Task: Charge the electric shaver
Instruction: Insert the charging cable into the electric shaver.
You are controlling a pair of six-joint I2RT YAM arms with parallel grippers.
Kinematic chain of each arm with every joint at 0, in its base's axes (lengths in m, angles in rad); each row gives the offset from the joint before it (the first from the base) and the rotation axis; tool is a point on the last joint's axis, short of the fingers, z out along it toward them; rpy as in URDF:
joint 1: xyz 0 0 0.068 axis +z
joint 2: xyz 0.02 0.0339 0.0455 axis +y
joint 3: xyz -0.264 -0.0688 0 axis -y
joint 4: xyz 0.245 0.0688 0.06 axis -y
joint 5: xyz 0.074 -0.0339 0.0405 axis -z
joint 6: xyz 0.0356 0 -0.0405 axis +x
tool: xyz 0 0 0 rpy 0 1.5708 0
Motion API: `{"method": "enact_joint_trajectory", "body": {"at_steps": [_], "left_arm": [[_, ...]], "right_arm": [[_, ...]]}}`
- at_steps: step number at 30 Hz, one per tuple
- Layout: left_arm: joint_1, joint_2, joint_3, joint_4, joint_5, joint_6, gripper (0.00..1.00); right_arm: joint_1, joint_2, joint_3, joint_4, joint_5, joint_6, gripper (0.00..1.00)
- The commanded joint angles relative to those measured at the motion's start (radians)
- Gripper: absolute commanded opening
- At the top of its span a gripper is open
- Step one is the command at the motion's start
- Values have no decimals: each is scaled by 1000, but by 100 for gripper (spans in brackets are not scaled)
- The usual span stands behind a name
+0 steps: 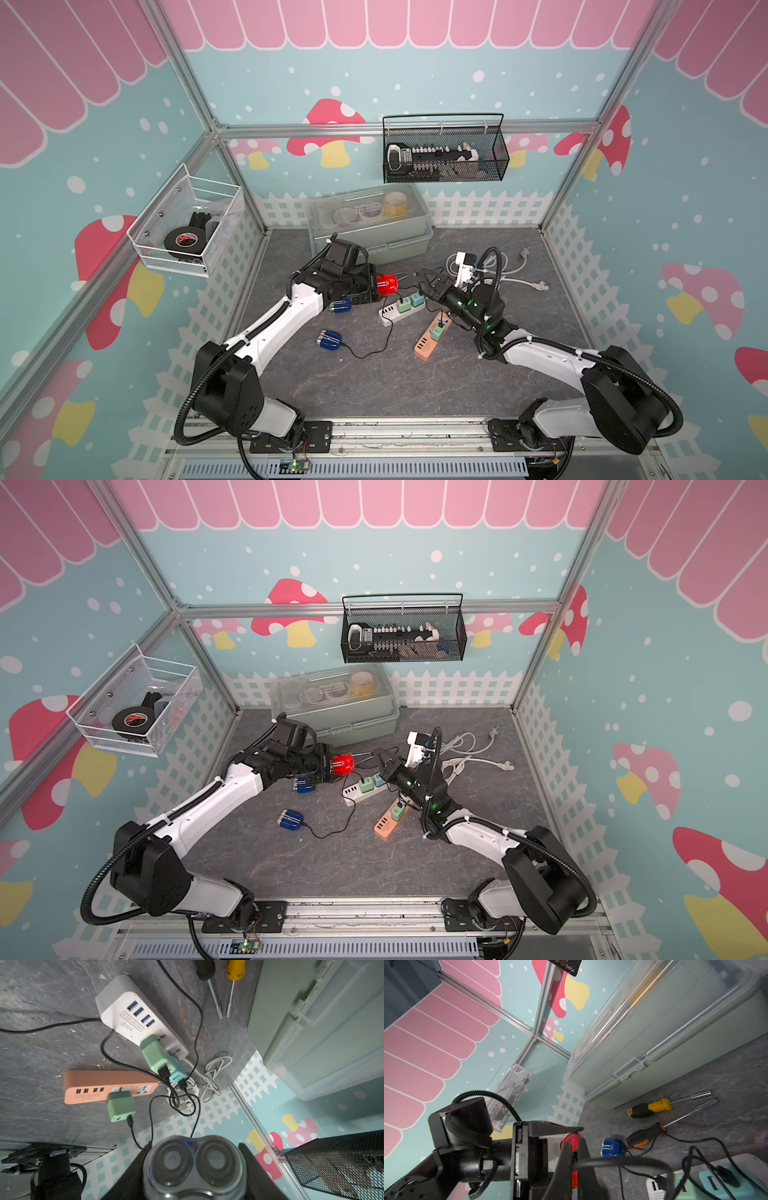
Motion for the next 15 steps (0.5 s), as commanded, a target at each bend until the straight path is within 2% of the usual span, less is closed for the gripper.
{"method": "enact_joint_trajectory", "body": {"at_steps": [1, 15], "left_arm": [[10, 9, 36, 55, 47, -225, 0], [11, 33, 43, 75, 57, -233, 0]], "right_arm": [[20, 20, 36, 85, 45, -47, 0], [46, 74, 51, 120, 17, -43, 0]]}}
